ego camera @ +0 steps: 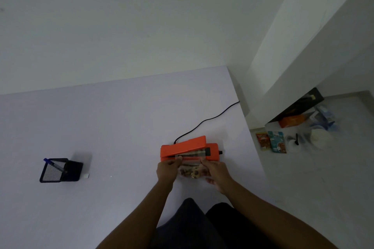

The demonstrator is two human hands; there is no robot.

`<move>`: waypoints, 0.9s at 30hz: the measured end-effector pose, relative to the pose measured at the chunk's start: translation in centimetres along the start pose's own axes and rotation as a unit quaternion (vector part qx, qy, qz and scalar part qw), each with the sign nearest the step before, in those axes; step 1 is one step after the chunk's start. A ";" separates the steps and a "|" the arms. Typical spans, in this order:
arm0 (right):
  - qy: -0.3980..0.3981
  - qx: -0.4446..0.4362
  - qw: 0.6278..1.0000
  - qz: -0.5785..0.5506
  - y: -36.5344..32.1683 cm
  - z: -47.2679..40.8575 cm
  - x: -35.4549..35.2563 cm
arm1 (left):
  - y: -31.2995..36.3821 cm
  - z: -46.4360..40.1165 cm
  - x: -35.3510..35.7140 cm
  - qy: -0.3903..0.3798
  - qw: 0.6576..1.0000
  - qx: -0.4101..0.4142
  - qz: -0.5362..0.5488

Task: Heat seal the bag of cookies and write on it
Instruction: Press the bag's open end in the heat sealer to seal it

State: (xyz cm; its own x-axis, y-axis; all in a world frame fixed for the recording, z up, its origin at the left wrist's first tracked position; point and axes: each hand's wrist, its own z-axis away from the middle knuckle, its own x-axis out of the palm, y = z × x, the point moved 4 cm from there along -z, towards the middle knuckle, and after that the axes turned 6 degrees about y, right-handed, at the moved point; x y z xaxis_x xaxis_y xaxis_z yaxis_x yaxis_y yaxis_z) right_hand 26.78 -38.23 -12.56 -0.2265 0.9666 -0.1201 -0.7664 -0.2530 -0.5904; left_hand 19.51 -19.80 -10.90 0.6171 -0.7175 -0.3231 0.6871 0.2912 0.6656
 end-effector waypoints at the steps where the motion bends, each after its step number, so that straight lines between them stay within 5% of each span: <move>1: 0.000 0.000 1.000 -0.002 0.0 0.0 0.0 | 0.0 0.0 0.0 0.001 1.000 -0.003 0.003; 27: -0.003 -0.001 1.000 0.000 -0.1 0.1 0.0 | 0.4 0.6 0.2 0.024 1.000 0.001 -0.010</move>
State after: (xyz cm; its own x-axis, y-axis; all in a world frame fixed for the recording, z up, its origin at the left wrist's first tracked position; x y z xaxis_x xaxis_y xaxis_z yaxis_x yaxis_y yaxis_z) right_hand 26.84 -38.25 -12.40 -0.2296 0.9664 -0.1158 -0.7649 -0.2527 -0.5925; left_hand 19.68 -20.20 -10.26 0.6210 -0.6923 -0.3675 0.6986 0.2763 0.6601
